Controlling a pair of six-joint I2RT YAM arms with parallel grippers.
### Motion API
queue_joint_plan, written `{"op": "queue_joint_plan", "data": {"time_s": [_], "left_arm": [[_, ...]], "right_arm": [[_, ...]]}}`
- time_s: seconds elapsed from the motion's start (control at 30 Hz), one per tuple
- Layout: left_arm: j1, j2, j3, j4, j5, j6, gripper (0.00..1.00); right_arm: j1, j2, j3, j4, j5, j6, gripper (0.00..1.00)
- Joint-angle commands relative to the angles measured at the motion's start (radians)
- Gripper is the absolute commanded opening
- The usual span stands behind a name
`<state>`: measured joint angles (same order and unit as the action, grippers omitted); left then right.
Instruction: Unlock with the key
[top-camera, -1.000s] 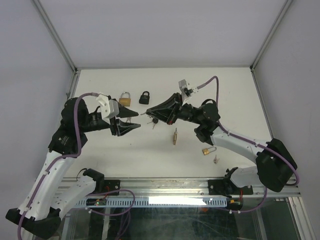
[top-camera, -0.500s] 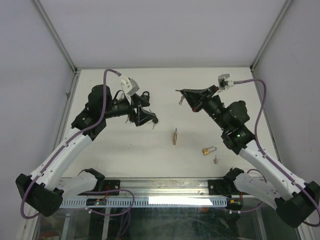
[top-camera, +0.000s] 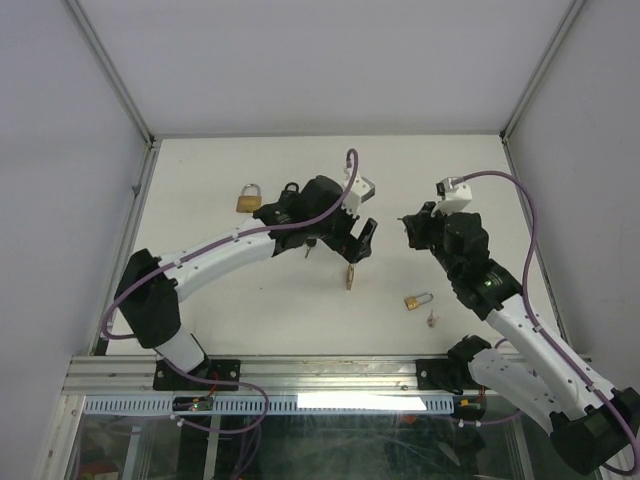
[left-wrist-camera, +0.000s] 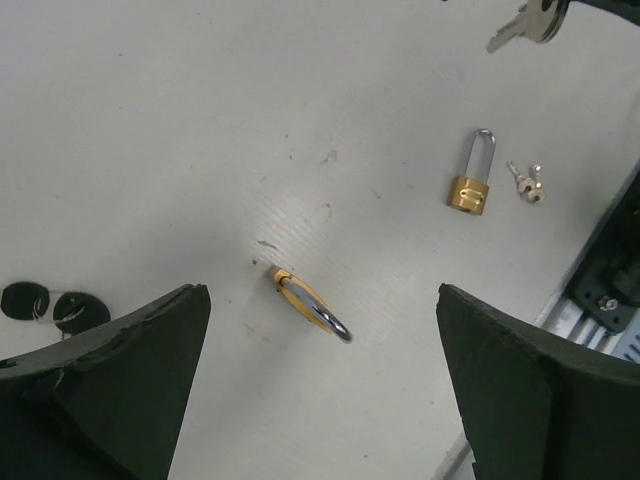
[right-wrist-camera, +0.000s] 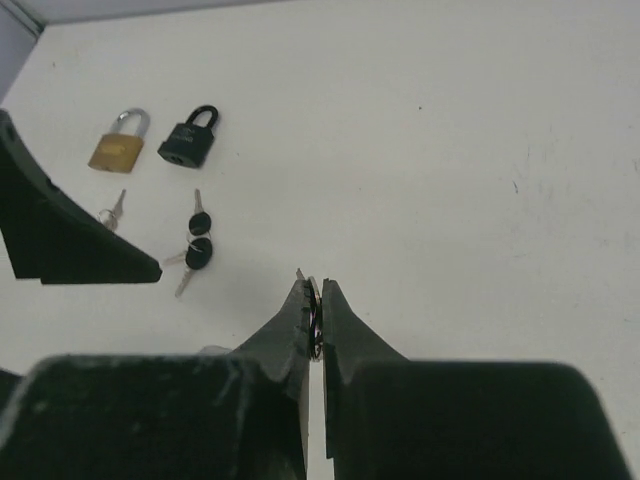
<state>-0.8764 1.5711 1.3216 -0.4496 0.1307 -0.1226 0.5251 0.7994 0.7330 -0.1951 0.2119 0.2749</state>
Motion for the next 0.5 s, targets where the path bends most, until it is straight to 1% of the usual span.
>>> {"op": "queue_joint_plan", "data": {"time_s": [0.0,0.03,0.07,0.1,0.13,0.17,0.23,0.27,0.3,0.37,0.4,0.43,0.47], "left_arm": [[0.009,0.015,0.048,0.113,0.064,0.182,0.99],[0.03,-0.013,0.017,0.193,0.17,0.293,0.99],[0.069,-0.036,-0.005,0.236,0.317,0.391,0.99],[0.105,-0.041,0.016,0.227,0.503,0.502,0.99],[0.131,-0.024,0.074,0.159,0.644,0.598,0.99],[0.144,0.012,0.154,0.056,0.725,0.689,0.99],[0.152,0.115,0.325,-0.174,0.786,0.821,0.99],[0.151,0.16,0.389,-0.289,0.8,0.902,0.99],[0.152,0.186,0.414,-0.366,0.812,0.971,0.99],[0.146,0.193,0.401,-0.45,0.819,1.1,0.99],[0.14,0.19,0.388,-0.463,0.809,1.134,0.99],[0.137,0.196,0.382,-0.46,0.797,1.138,0.99],[0.138,0.21,0.388,-0.451,0.782,1.107,0.99]], "right_arm": [[-0.019,-0.073,-0.033,-0.001,-0.057,-0.076,0.0],[-0.026,-0.086,-0.04,-0.01,-0.075,-0.086,0.0],[-0.032,-0.095,-0.047,-0.025,-0.09,-0.096,0.0],[-0.04,-0.106,-0.058,-0.03,-0.108,-0.108,0.0],[-0.047,-0.116,-0.066,-0.032,-0.121,-0.115,0.0],[-0.054,-0.124,-0.075,-0.032,-0.135,-0.118,0.0],[-0.067,-0.133,-0.084,-0.03,-0.166,-0.116,0.0],[-0.073,-0.134,-0.088,-0.027,-0.178,-0.115,0.0],[-0.075,-0.137,-0.094,-0.021,-0.186,-0.116,0.0],[-0.082,-0.146,-0.114,-0.001,-0.208,-0.125,0.0],[-0.085,-0.151,-0.122,0.007,-0.216,-0.129,0.0],[-0.091,-0.153,-0.126,0.013,-0.228,-0.132,0.0],[-0.094,-0.153,-0.127,0.014,-0.237,-0.135,0.0]]}}
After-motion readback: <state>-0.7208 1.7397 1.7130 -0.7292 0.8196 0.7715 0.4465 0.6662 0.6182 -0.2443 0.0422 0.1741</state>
